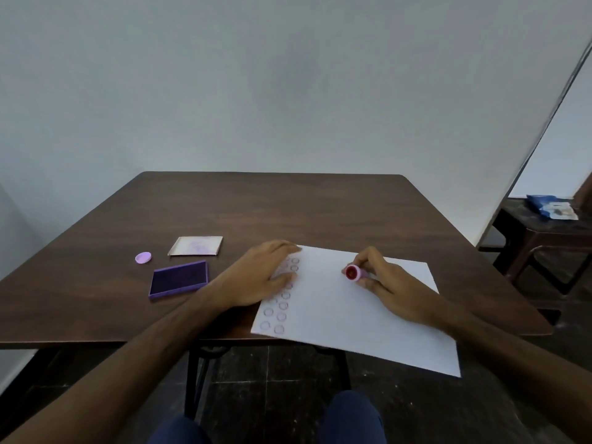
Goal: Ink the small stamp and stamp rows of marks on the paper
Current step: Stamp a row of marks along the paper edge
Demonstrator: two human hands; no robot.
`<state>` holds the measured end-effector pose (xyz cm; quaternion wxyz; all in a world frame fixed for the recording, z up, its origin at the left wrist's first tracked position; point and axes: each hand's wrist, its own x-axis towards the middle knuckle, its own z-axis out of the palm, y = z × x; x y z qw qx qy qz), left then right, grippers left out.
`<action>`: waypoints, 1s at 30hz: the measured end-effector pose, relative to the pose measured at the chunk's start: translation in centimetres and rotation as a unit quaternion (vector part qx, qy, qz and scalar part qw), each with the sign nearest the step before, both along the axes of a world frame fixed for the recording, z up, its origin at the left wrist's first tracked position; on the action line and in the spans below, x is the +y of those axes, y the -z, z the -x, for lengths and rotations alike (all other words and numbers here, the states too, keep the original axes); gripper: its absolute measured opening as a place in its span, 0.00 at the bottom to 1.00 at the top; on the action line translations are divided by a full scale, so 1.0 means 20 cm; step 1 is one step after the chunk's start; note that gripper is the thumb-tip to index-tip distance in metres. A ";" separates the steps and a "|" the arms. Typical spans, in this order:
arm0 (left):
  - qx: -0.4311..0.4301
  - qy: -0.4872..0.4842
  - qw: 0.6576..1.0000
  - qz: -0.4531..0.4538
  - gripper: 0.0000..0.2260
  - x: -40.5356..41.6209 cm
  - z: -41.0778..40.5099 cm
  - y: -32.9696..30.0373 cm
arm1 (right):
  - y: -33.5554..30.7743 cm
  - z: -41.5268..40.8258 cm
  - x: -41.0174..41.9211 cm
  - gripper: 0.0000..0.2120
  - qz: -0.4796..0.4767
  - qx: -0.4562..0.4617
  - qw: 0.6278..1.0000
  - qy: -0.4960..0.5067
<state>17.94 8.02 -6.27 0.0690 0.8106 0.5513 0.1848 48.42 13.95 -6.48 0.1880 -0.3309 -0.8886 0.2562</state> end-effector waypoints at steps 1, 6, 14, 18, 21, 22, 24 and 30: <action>0.005 -0.016 1.000 0.021 0.25 0.02 0.02 0.01 | -0.01 -0.02 -0.01 0.05 0.008 0.000 1.000 -0.009; 0.037 -0.011 0.999 0.020 0.30 0.04 0.06 0.09 | -0.03 -0.09 -0.07 0.04 0.039 0.012 0.999 -0.036; 0.009 -0.009 1.000 0.023 0.30 0.02 0.08 0.10 | -0.16 0.15 0.09 0.06 0.138 0.140 0.979 -0.054; -0.011 -0.017 0.999 0.037 0.32 0.03 0.08 0.10 | -0.18 0.35 0.19 0.09 0.223 0.167 0.957 -0.084; -0.027 -0.020 0.998 0.044 0.34 0.04 0.08 0.10 | -0.19 0.44 0.24 0.11 0.217 0.157 0.959 -0.090; -0.029 -0.020 0.998 0.043 0.34 0.04 0.09 0.10 | -0.18 0.47 0.25 0.11 0.211 0.145 0.962 -0.096; -0.030 -0.020 0.999 0.041 0.33 0.05 0.09 0.10 | -0.16 0.52 0.26 0.10 0.193 0.115 0.969 -0.106; -0.030 -0.020 0.999 0.035 0.35 0.05 0.09 0.11 | -0.04 0.54 0.27 0.04 0.128 0.118 0.981 -0.090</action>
